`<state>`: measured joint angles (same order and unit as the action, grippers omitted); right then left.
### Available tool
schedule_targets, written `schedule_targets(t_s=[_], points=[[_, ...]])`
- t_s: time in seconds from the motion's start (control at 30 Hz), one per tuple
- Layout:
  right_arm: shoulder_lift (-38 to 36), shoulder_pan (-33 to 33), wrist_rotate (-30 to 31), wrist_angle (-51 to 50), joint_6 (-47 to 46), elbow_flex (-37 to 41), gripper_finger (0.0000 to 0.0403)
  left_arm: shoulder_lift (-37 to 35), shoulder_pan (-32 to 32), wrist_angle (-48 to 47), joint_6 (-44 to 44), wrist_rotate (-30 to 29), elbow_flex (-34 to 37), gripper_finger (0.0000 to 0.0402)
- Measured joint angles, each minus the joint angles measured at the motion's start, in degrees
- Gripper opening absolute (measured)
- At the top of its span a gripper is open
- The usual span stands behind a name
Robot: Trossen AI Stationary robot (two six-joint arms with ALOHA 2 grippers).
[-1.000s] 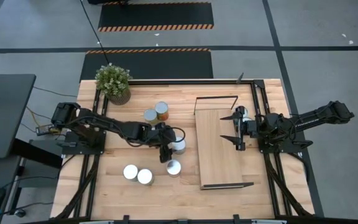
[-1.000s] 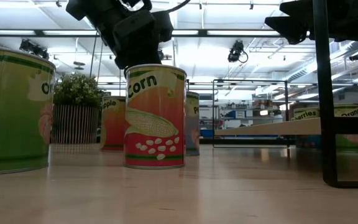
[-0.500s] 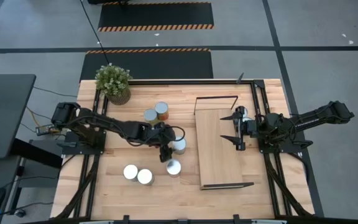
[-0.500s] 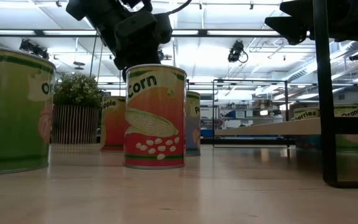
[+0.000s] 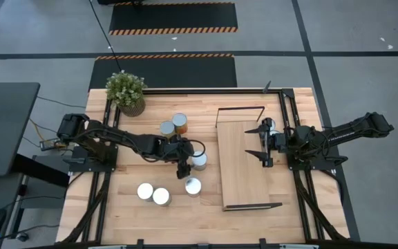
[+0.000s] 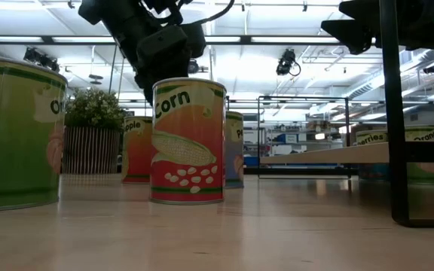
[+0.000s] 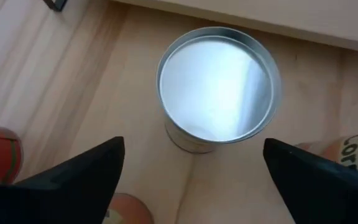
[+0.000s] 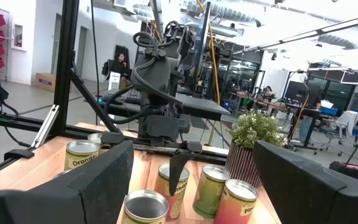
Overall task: Pick and place cans onto a shelf
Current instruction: Put the canned peaches on the shelf
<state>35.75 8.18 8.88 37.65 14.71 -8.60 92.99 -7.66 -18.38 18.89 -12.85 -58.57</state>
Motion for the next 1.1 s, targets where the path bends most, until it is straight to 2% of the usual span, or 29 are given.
schedule_targets(t_s=[0.5, 0.97, 1.1], points=[[-0.01, 0.01, -0.01, -0.07, -0.01, 0.00, 0.0339, 0.27, 0.10, 0.47, -1.44, -0.44, 0.00, 0.0382], [0.75, 0.01, -1.07, 0.64, -0.21, 0.00, 0.0339, 4.60, 1.43, 9.36, -8.17, 0.03, -0.02, 0.0382], [0.79, 0.01, -1.07, 1.15, -0.21, 0.00, 0.0339, 4.86, 2.57, 11.86, -8.19, 3.35, -0.01, 0.0382]])
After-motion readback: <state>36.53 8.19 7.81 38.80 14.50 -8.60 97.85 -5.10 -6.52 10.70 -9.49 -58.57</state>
